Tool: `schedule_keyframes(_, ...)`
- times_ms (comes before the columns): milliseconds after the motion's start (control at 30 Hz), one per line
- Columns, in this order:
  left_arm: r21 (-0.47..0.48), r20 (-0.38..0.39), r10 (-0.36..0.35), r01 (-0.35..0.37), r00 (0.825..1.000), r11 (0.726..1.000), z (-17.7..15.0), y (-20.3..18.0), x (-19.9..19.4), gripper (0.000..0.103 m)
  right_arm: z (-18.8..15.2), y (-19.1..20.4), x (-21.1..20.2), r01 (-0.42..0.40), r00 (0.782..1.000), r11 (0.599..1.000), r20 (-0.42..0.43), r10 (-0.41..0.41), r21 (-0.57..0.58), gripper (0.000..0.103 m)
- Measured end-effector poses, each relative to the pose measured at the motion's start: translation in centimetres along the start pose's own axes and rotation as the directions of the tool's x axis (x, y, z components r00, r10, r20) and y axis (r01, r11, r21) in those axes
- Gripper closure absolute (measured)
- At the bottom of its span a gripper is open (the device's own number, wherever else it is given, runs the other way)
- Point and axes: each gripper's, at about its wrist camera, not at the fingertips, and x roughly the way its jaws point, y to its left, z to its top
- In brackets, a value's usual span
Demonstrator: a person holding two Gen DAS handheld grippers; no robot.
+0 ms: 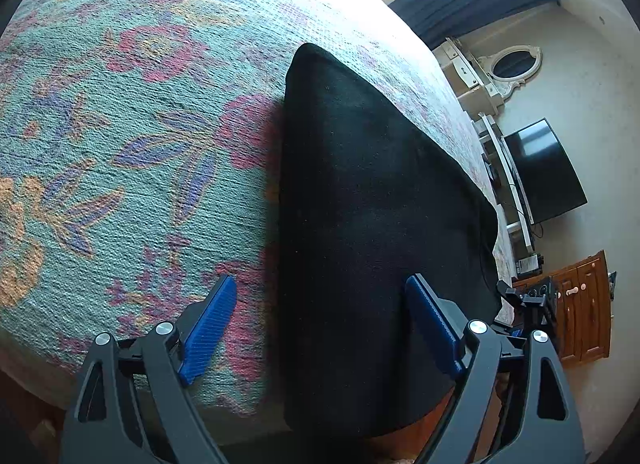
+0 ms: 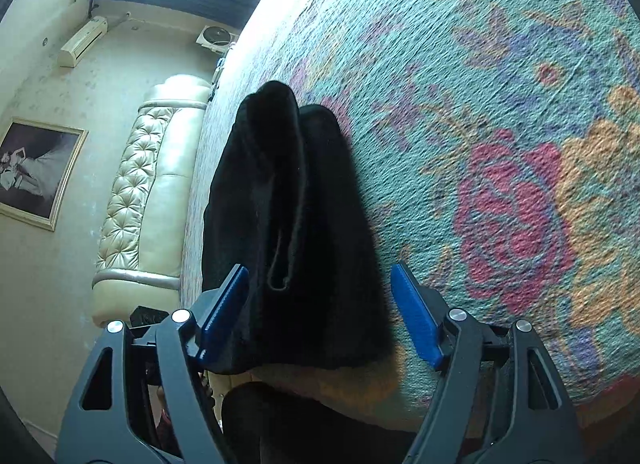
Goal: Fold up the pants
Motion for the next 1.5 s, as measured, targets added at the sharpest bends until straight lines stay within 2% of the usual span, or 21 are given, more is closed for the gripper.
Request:
schedule_keyframes(167, -0.044, -0.011, -0.036, 0.035, 0.999, 0.998, -0.1, 0.4, -0.2, 0.018, -0.6, 0.8, 0.9, -0.013, 0.999, 0.999, -0.041, 0.011, -0.050, 0.022)
schedule_keyframes(333, -0.090, -0.042, -0.131, 0.127, 0.990, 0.988, -0.9, 0.7, 0.4, 0.018, -1.2, 1.4, 1.1, -0.006, 0.997, 0.995, -0.071, -0.001, -0.102, 0.022)
schedule_keyframes(500, -0.018, -0.054, -0.149, 0.148, 0.987, 0.989, -1.3, 0.1, 1.1, 0.018, -1.5, 0.9, 0.7, -0.005, 0.997, 0.994, -0.077, -0.004, -0.109, 0.035)
schedule_keyframes(633, -0.072, -0.035, -0.203, 0.200, 0.979, 0.977, -0.8, 1.2, 1.0, 0.018, -1.7, 0.2, 0.2, -0.009, 0.997, 0.994, -0.079, 0.000, -0.108, 0.039)
schedule_keyframes(700, -0.070, -0.040, -0.217, 0.214, 0.975, 0.974, -0.7, 1.3, 0.9, 0.018, -1.8, 0.2, 0.2, -0.004, 0.997, 0.993, -0.075, -0.005, -0.114, 0.042)
schedule_keyframes(733, -0.052, -0.041, -0.207, 0.205, 0.977, 0.977, -0.8, 1.1, 0.9, 0.022, -1.9, 0.4, 0.3, -0.001, 0.997, 0.993, -0.073, -0.008, -0.115, 0.042)
schedule_keyframes(767, -0.023, -0.039, -0.173, 0.173, 0.984, 0.985, -0.9, 0.8, 0.8, 0.036, -1.9, 0.4, 0.3, 0.001, 0.997, 0.993, -0.071, -0.009, -0.117, 0.043)
schedule_keyframes(833, 0.030, -0.043, -0.129, 0.131, 0.991, 0.991, -1.1, 0.4, 1.0, 0.043, -2.1, 0.6, 0.4, 0.001, 0.998, 0.993, -0.068, -0.009, -0.116, 0.043)
schedule_keyframes(900, 0.025, -0.045, -0.123, 0.124, 0.991, 0.992, -1.2, 0.4, 0.9, 0.047, -2.4, 0.6, 0.5, 0.004, 0.998, 0.993, -0.061, -0.011, -0.120, 0.044)
schedule_keyframes(967, 0.023, -0.036, -0.109, 0.110, 0.993, 0.994, -1.1, 0.3, 0.5, 0.057, -2.6, 0.9, 0.7, 0.008, 0.998, 0.992, -0.061, -0.015, -0.123, 0.046)
schedule_keyframes(1067, 0.080, -0.004, -0.061, 0.061, 0.998, 0.995, -1.2, -0.5, -0.2, 0.067, -2.8, 1.4, 0.9, 0.000, 0.998, 0.992, -0.055, -0.007, -0.126, 0.052)
schedule_keyframes(1167, 0.109, 0.013, -0.032, 0.031, 0.999, 0.994, -1.3, -0.9, -0.8, 0.071, -3.0, 2.3, 1.3, 0.009, 0.999, 0.991, -0.048, -0.015, -0.136, 0.056)
schedule_keyframes(1500, 0.054, 0.012, -0.009, 0.008, 1.000, 0.998, -1.1, 0.6, -1.9, 0.071, -3.1, 4.0, 3.2, -0.005, 0.998, 0.991, -0.055, -0.002, -0.137, 0.058)
